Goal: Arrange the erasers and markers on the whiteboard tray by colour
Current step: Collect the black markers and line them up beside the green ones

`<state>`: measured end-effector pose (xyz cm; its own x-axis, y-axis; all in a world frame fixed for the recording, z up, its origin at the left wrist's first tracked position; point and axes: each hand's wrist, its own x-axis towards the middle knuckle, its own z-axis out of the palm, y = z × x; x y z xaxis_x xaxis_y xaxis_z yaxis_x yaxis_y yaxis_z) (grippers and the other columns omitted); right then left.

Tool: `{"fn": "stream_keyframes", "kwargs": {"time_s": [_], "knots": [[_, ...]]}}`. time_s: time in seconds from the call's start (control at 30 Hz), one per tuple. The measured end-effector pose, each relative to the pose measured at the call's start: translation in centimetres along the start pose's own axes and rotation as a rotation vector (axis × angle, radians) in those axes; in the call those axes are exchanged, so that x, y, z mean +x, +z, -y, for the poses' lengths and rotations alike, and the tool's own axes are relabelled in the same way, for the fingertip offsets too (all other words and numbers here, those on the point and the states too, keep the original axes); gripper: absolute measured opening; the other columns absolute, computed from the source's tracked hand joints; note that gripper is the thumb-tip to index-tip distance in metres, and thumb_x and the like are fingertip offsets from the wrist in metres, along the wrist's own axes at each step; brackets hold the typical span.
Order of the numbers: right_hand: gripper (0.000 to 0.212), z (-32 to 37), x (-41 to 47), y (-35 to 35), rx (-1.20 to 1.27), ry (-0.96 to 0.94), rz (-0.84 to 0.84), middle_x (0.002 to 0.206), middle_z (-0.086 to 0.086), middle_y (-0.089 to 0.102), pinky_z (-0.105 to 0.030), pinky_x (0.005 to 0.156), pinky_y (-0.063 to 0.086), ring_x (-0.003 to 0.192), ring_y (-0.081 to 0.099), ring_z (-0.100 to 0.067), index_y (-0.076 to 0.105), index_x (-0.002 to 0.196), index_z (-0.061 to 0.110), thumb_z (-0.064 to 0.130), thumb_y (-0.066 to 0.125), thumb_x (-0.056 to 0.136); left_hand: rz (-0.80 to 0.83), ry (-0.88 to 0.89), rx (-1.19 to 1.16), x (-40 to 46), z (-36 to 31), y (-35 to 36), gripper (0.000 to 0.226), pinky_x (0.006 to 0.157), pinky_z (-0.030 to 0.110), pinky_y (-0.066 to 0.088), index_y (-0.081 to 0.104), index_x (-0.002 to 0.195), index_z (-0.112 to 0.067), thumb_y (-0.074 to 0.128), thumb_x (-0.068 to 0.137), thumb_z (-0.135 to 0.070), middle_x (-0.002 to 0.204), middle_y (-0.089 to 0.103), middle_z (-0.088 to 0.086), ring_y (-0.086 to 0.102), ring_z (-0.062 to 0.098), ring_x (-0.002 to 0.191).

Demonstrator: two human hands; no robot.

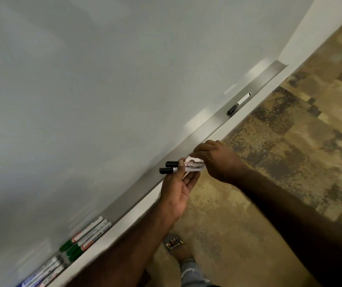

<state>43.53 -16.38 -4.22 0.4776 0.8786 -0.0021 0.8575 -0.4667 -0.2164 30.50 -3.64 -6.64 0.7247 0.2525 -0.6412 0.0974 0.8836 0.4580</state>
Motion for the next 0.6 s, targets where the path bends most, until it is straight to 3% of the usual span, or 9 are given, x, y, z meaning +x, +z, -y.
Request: {"fn": "stream_keyframes", "kwargs": {"time_s": [0.2, 0.47, 0.6], "knots": [[0.057, -6.1, 1.2, -1.5, -0.111, 0.209, -0.046, 0.131, -0.001, 0.067, -0.042, 0.095, 0.045, 0.118, 0.056, -0.029, 0.065, 0.135, 0.02, -0.002, 0.054, 0.084, -0.021, -0.012, -0.014, 0.6, 0.6, 0.7, 0.024, 0.09, 0.04, 0.063, 0.064, 0.123, -0.006, 0.06, 0.102, -0.018, 0.125, 0.072, 0.023, 0.074, 0.033, 0.111], [0.055, -11.3, 2.6, -2.3, -0.209, 0.293, -0.013, 0.128, -0.003, 0.067, -0.043, 0.096, 0.046, 0.122, 0.055, -0.031, 0.067, 0.132, 0.017, 0.0, 0.059, 0.081, -0.006, -0.018, 0.022, 1.7, 1.4, 2.1, 0.044, 0.091, 0.039, 0.063, 0.056, 0.137, -0.001, 0.061, 0.098, -0.019, 0.135, 0.065, 0.027, 0.066, 0.04, 0.123], [0.054, -13.8, 2.8, -2.7, -0.257, 0.341, -0.037, 0.13, -0.001, 0.066, -0.043, 0.096, 0.045, 0.121, 0.055, -0.031, 0.067, 0.13, 0.018, -0.001, 0.059, 0.081, 0.013, -0.028, 0.031, 1.9, 1.9, 2.6, 0.039, 0.088, 0.038, 0.063, 0.056, 0.137, -0.002, 0.056, 0.102, -0.018, 0.135, 0.066, 0.026, 0.067, 0.038, 0.122]]}}
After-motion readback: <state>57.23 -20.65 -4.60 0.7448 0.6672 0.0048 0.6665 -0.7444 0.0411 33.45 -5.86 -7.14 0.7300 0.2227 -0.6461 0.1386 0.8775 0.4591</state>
